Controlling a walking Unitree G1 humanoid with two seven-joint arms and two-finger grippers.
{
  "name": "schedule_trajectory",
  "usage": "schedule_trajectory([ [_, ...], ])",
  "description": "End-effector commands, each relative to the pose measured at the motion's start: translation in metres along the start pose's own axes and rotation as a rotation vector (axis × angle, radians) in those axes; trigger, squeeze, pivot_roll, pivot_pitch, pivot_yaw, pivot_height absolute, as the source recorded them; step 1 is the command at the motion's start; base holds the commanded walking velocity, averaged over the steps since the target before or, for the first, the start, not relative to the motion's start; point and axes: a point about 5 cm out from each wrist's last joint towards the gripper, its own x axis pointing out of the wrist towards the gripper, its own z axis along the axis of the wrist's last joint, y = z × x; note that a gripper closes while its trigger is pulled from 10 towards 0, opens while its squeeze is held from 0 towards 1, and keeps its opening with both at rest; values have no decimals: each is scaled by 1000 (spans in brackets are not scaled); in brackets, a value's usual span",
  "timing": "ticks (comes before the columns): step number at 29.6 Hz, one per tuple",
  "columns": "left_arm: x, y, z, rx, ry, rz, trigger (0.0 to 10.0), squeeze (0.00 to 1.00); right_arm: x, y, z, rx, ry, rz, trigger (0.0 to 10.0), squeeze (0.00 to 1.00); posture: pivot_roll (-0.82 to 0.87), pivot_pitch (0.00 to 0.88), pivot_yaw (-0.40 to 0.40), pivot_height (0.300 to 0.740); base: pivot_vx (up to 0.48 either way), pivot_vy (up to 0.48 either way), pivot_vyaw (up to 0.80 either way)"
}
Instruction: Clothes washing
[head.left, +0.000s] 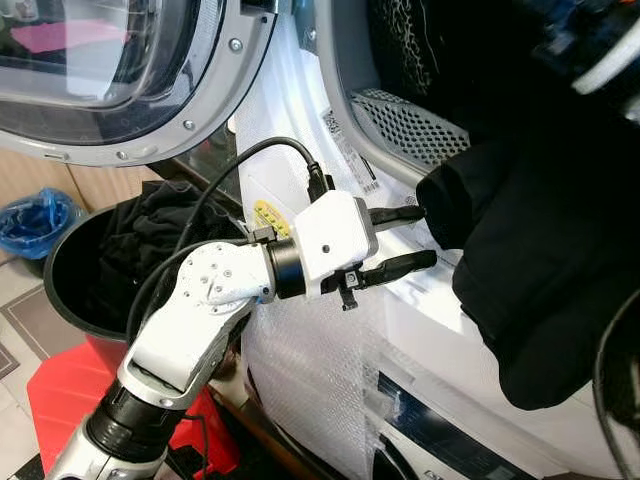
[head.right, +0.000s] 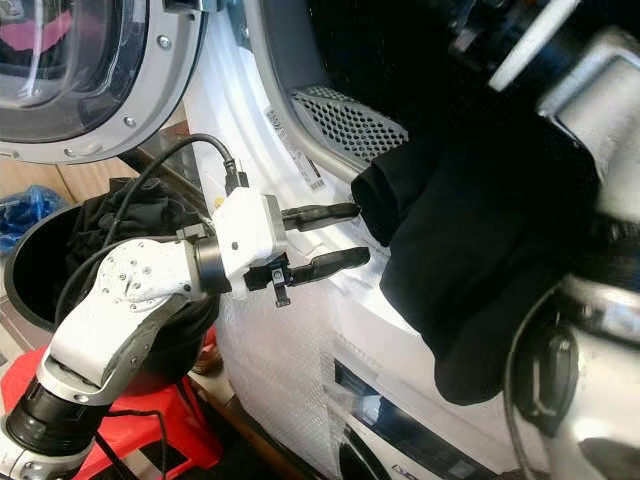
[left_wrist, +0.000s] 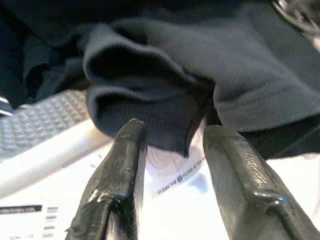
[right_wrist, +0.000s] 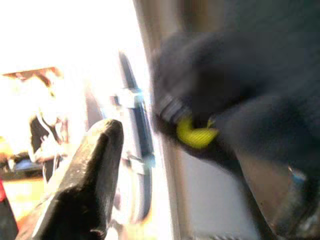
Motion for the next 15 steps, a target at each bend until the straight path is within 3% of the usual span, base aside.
schedule_trajectory([
  [1, 3, -6, 4, 6, -11, -31, 10000, 0, -16, 13, 2, -30, -77, -4, 10000, 0, 162, 193, -154, 740, 0, 0, 0],
  [2, 2, -6, 4, 7, -10, -32, 10000, 0, -19, 15, -2, -28, -81, -16, 10000, 0, 164, 194, -149, 740, 0, 0, 0],
  [3, 2, -6, 4, 6, -10, -34, 10000, 0, -26, 19, -19, -65, -16, -64, 10000, 0, 164, 191, -144, 740, 0, 0, 0],
  [6, 2, -5, 5, 6, -10, -34, 10000, 0, -37, 24, -38, -121, 136, -136, 10000, 0, 160, 186, -137, 740, 0, 0, 0],
  [7, 2, -4, 5, 6, -10, -34, 10000, 0, -40, 24, -43, -166, 199, -159, 10000, 0, 160, 185, -135, 740, 0, 0, 0],
  [9, 3, -4, 5, 7, -11, -35, 10000, 0, -50, 22, -57, -351, 404, -250, 10000, 0, 158, 183, -134, 740, 0, 0, 0],
  [13, 4, -4, 5, 6, -18, -37, 10000, 0, -66, 2, -48, -556, 539, -406, 10000, 0, 154, 177, -133, 740, 0, 0, 0],
  [15, 4, -4, 6, 6, -19, -36, 10000, 0, -71, 2, -40, -587, 532, -454, 10000, 0, 154, 177, -133, 740, 0, 0, 0],
])
